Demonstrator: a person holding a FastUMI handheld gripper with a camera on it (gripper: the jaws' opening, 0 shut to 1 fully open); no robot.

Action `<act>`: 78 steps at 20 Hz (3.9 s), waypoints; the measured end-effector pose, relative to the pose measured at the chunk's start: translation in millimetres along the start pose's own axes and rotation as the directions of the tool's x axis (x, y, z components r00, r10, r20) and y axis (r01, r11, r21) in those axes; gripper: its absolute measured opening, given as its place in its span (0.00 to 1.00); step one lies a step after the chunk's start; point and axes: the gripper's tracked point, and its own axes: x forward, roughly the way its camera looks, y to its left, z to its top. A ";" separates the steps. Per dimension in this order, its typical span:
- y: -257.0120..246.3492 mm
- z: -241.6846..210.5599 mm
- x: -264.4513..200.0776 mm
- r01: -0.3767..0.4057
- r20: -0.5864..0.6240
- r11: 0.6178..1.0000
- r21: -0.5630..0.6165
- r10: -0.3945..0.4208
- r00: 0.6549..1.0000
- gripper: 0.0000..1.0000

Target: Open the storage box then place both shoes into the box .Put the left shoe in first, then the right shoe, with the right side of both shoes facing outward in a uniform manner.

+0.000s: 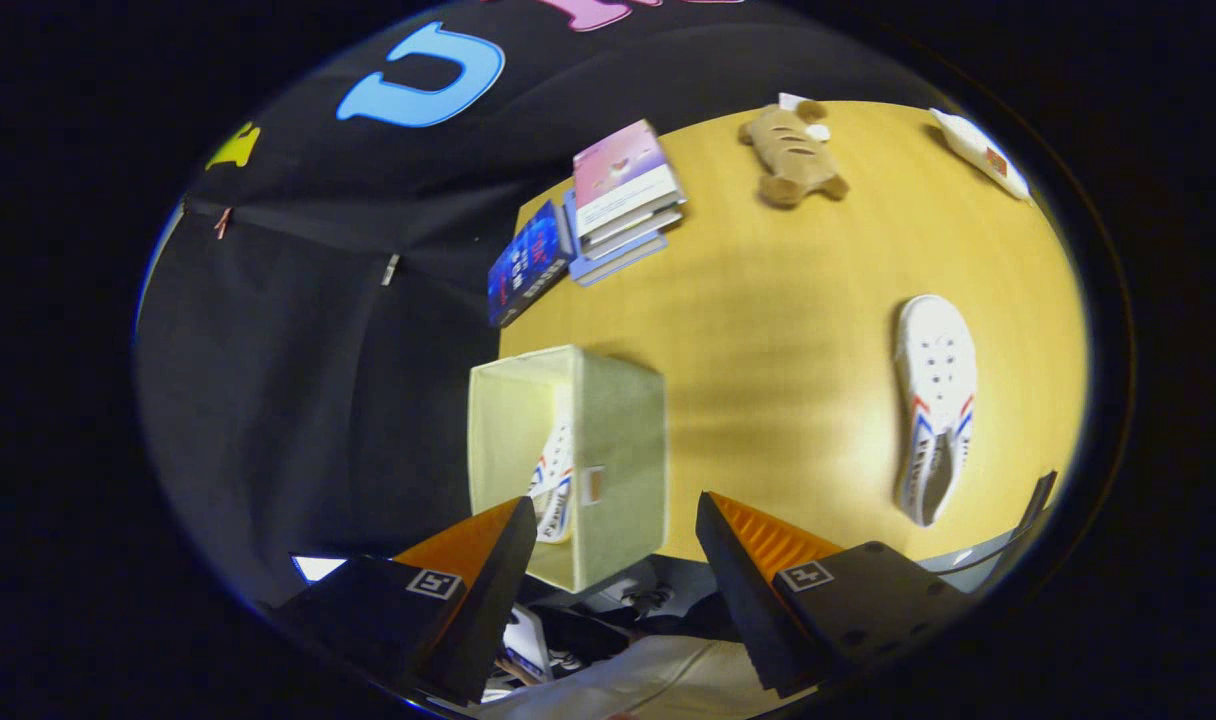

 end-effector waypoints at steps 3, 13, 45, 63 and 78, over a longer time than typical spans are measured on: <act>-76.6 16.7 -10.1 0.119 0.035 0.993 0.013 -0.119 0.992 0.98; -247.3 30.0 18.2 0.376 -0.013 0.926 0.034 -0.375 0.927 0.98; -151.5 19.9 -7.4 0.113 0.005 0.989 0.091 -0.114 0.993 0.25; 114.3 -39.0 58.7 -0.072 -0.106 0.997 -0.013 0.070 0.992 0.25; 120.3 -57.6 115.8 0.034 -0.160 0.997 -0.066 -0.044 0.986 0.69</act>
